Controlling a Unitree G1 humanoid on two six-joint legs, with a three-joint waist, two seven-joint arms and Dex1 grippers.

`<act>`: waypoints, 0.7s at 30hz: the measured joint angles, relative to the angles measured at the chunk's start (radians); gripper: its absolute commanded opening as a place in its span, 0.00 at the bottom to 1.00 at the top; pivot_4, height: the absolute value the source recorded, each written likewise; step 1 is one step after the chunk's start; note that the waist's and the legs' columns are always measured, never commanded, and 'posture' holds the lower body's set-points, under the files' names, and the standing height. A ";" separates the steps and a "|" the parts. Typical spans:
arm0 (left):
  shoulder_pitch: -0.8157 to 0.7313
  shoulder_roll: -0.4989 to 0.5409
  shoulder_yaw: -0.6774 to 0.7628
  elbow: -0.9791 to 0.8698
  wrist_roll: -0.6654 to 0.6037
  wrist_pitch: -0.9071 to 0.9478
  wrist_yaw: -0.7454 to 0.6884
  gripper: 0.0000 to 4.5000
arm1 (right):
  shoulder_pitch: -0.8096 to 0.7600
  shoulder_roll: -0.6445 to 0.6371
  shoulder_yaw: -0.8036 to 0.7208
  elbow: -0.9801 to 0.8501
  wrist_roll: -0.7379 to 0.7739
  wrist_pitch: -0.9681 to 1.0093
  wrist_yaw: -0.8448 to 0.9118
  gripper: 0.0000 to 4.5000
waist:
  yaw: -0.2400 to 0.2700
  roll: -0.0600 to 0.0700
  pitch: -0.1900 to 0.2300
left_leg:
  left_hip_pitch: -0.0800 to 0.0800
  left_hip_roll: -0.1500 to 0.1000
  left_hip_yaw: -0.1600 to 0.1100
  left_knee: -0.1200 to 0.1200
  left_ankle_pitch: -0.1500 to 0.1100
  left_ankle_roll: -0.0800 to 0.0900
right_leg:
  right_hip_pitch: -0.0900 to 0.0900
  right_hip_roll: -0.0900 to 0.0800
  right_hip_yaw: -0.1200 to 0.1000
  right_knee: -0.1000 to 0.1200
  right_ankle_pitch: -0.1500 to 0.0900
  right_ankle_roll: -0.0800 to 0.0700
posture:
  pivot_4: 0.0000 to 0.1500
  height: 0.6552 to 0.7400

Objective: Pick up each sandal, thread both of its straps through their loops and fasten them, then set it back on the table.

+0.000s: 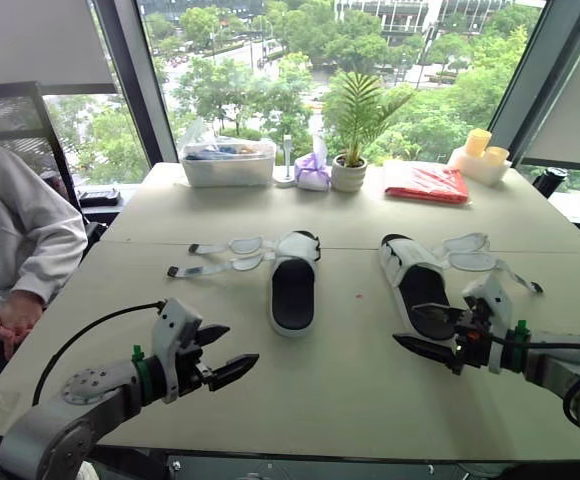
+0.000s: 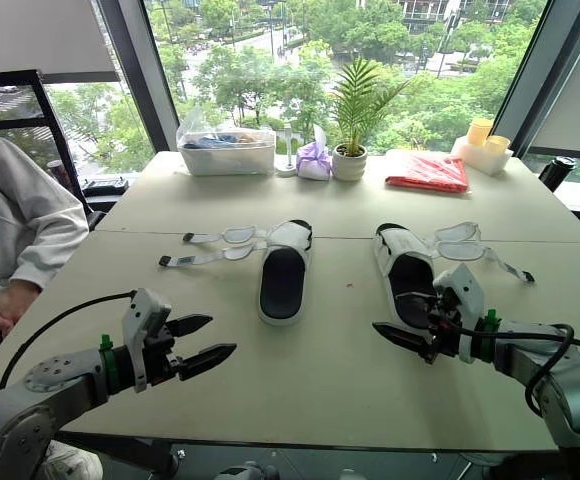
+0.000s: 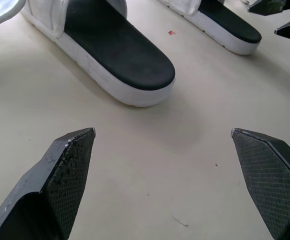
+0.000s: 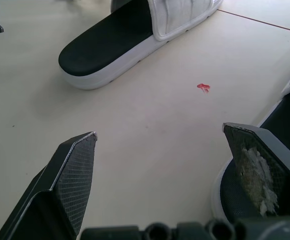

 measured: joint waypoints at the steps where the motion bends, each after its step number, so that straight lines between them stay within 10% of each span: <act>1: 0.000 0.000 0.000 0.000 -0.002 0.000 0.000 1.00 | 0.000 0.000 0.000 0.000 0.000 0.000 0.000 0.97 | 0.000 0.000 0.000 | 0.000 0.000 0.000 0.000 0.000 0.000 | 0.000 0.000 0.000 0.000 0.000 0.000 | 1.00 0.99; 21: -0.119 0.090 0.013 0.070 -0.040 0.030 -0.045 1.00 | -0.078 0.060 0.016 0.076 -0.143 -0.187 -0.110 0.97 | -0.001 0.000 0.000 | 0.000 0.000 0.001 0.000 0.000 0.000 | -0.001 0.000 0.000 0.001 0.000 0.000 | 1.00 0.99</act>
